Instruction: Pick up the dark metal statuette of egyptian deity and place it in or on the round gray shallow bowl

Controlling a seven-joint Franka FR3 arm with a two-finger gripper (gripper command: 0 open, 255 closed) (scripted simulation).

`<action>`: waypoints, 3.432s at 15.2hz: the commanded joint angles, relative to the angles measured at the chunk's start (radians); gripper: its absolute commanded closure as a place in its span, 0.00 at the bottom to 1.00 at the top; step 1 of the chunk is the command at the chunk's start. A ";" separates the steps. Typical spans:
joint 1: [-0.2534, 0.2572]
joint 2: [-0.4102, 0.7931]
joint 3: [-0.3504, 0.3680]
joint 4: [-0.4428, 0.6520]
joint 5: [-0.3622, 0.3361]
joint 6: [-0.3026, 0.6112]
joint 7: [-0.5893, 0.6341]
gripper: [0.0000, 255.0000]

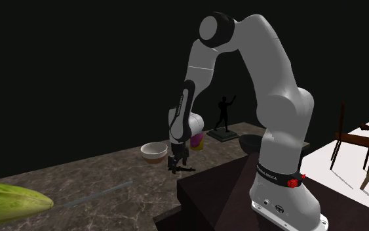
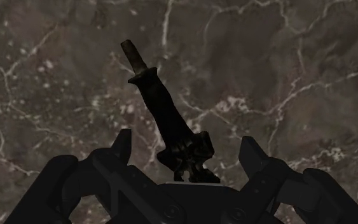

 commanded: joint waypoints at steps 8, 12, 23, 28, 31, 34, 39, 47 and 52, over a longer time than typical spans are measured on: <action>0.000 0.000 0.000 0.000 0.000 0.000 0.000 1.00; 0.000 0.000 0.000 0.000 0.000 0.000 0.000 1.00; -0.039 -0.164 0.046 -0.053 0.031 -0.113 -0.025 1.00; -0.056 -0.245 0.069 -0.070 0.056 -0.175 -0.043 1.00; -0.065 -0.292 0.081 -0.078 0.073 -0.215 -0.056 1.00; -0.071 -0.339 0.091 -0.083 0.091 -0.255 -0.068 1.00; -0.077 -0.414 0.103 -0.087 0.119 -0.326 -0.089 1.00; -0.093 -0.520 0.097 -0.102 0.152 -0.415 -0.138 1.00; -0.163 -0.582 0.026 -0.180 0.153 -0.399 -0.280 1.00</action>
